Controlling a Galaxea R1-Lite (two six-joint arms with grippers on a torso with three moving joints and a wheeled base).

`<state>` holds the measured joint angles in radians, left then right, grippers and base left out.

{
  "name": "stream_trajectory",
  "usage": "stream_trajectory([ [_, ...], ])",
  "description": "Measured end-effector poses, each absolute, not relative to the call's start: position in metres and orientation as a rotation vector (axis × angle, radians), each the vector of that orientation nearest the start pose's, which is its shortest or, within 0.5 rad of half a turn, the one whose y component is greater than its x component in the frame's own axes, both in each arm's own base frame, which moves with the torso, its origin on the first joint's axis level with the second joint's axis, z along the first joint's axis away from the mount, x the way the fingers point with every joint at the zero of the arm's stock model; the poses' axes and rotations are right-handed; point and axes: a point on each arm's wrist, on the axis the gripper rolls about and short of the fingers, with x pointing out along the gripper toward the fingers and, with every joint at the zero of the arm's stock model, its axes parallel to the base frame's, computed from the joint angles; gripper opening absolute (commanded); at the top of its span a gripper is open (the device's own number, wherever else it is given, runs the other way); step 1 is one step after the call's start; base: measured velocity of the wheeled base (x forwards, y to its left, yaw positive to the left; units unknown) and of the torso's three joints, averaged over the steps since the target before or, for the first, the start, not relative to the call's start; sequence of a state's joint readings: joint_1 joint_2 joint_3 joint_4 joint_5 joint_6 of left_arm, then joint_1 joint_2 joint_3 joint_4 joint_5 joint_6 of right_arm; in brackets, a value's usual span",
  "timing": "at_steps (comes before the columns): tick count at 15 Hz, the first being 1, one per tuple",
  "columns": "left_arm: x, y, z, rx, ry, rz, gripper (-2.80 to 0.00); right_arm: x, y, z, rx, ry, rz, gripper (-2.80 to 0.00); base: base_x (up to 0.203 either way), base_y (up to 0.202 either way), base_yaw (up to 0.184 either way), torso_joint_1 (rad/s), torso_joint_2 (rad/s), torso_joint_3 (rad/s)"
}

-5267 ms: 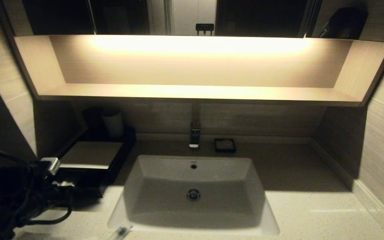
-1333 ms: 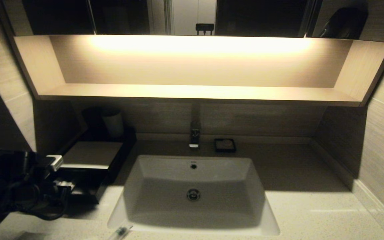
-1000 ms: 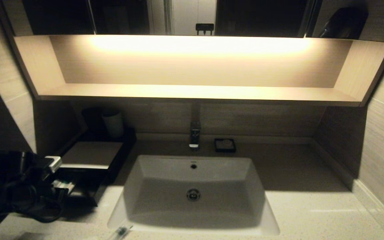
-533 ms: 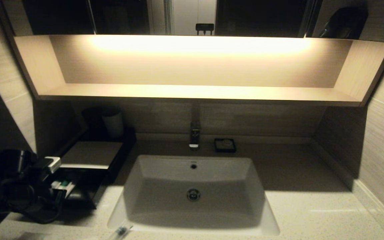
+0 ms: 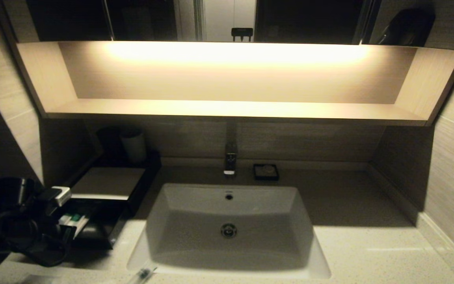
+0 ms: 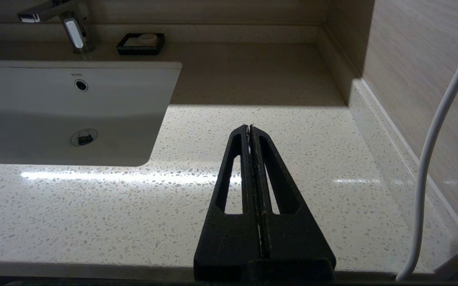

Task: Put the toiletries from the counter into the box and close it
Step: Open the drawer

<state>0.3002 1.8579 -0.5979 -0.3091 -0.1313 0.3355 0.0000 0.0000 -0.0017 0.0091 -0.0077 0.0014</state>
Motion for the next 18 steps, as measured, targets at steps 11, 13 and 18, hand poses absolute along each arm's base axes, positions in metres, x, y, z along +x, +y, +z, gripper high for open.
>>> stream_trajectory([
  [11,0.253,0.08,0.063,0.139,0.954,-0.011,-2.8,-0.023,0.0,0.075,0.002,0.007,-0.008,-2.8,0.0,0.0,0.0,0.0,0.0,0.0],
  [13,0.252,0.08,0.063,0.139,0.954,-0.01,-2.8,-0.023,0.0,0.075,0.002,0.007,-0.008,-2.8,0.0,0.0,0.0,0.0,0.0,0.0],
  [18,0.249,0.079,0.066,0.136,0.964,-0.013,-2.8,-0.023,0.0,0.075,0.002,0.007,-0.008,-2.8,0.0,0.0,0.0,0.0,0.0,0.0],
])
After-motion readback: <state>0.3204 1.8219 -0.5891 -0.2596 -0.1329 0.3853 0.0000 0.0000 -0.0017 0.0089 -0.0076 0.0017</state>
